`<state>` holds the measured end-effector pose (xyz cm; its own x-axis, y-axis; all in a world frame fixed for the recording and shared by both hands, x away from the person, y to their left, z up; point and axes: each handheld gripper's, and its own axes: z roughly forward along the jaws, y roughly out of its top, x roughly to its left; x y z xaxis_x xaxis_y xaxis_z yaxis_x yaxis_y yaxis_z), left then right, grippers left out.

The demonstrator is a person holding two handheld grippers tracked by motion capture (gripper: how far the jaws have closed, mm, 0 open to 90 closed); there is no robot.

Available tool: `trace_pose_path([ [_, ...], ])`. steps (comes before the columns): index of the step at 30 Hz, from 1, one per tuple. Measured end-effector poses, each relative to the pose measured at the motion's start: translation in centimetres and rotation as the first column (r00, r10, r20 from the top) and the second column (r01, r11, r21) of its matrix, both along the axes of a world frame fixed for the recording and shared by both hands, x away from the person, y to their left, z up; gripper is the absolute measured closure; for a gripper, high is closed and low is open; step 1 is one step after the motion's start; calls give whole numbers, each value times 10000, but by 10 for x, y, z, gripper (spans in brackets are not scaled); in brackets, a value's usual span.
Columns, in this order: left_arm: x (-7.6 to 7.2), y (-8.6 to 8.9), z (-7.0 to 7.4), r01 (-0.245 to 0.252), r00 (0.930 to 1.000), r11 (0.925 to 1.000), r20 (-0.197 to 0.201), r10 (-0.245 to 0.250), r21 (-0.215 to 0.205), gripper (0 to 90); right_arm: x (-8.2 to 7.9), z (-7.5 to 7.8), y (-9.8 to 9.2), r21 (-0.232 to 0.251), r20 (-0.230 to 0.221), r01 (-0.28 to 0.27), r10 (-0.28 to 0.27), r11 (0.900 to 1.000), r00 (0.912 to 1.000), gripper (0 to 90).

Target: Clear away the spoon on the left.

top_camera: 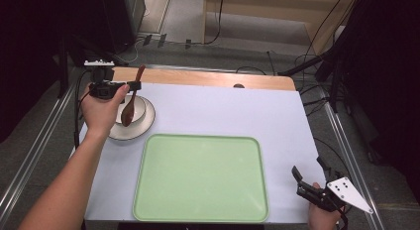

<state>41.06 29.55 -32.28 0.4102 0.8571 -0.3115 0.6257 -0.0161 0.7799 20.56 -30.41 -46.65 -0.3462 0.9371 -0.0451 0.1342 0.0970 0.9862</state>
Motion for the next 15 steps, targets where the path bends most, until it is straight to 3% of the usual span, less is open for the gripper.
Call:
trace_pose_path([
  [5,-8,-3,2,126,9999,9996,58,-125,-234,858,0,0,0,13,8,4,-4,10000,10000,132],
  [7,-15,-6,3,285,9996,9979,75,-281,-590,858,0,0,0,31,-3,6,-6,10000,10000,132],
  [15,-33,-17,2,656,9978,9955,166,-646,-681,858,0,0,0,11,13,7,-7,10000,10000,132],
])
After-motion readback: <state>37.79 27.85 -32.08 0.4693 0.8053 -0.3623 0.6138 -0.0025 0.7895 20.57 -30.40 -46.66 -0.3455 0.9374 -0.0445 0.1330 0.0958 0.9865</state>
